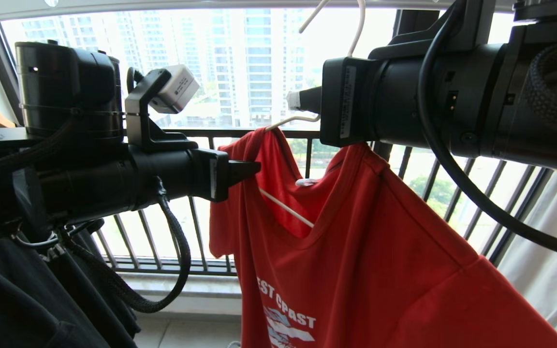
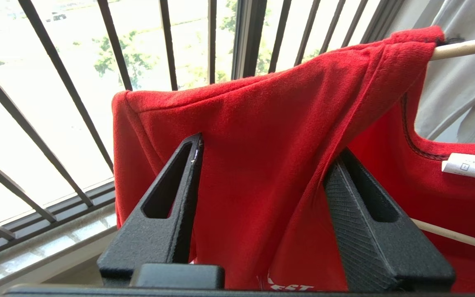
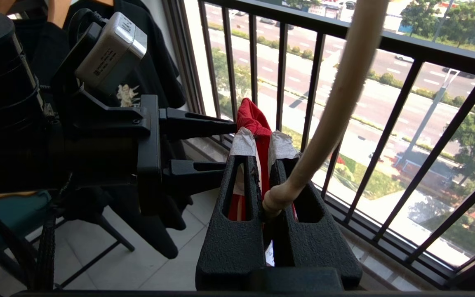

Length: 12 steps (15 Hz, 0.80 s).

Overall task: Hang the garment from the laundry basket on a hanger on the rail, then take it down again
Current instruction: Take the clothes off the clothes rack

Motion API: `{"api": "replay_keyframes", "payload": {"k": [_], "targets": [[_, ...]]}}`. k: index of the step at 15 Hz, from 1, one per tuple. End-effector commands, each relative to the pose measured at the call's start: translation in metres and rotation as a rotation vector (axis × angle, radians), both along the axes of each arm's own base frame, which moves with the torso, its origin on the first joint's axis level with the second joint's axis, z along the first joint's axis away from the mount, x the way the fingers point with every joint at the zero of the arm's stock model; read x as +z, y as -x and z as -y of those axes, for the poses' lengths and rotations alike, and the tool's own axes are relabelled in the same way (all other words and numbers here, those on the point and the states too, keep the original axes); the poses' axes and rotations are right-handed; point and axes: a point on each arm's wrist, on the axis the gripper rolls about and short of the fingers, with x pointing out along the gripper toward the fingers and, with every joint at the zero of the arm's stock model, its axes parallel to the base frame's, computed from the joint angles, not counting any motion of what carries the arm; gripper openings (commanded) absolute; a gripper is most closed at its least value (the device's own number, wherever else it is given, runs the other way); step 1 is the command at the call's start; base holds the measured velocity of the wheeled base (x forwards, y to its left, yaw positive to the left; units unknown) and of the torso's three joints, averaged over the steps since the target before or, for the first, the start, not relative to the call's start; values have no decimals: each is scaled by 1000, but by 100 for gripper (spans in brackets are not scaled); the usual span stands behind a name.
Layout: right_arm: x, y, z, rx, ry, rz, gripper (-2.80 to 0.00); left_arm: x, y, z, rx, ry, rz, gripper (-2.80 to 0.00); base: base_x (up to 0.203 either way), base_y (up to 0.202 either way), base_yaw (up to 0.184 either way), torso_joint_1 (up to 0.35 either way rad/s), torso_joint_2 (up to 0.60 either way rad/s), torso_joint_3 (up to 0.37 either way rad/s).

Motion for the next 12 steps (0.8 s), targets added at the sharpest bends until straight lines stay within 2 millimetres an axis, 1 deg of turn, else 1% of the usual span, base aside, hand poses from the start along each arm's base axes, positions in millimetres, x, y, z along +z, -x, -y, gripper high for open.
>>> {"api": "replay_keyframes", "payload": {"k": [1, 3, 5, 7, 10, 12], "targets": [[-2, -1, -1, -2, 4, -4, -280, 6, 7, -4, -4, 16, 20, -280, 0, 0, 0, 0, 0, 0], [-2, -2, -2, -4, 5, -5, -280, 11, 12, -7, -7, 28, 33, -280, 0, 0, 0, 0, 0, 0], [-2, -2, -1, -4, 4, -4, -280, 11, 9, -8, 5, 28, 31, -280, 0, 0, 0, 0, 0, 0], [-1, 1, 2, -4, 4, -4, -280, 11, 4, -13, 35, 29, 33, -280, 0, 0, 0, 0, 0, 0], [-5, 14, 19, 1, 9, -12, -280, 4, -16, -15, 79, 35, 40, -280, 0, 0, 0, 0, 0, 0], [-12, 20, 26, 3, 24, -28, -280, 0, -26, -15, 99, 40, 44, -280, 0, 0, 0, 0, 0, 0]]}}
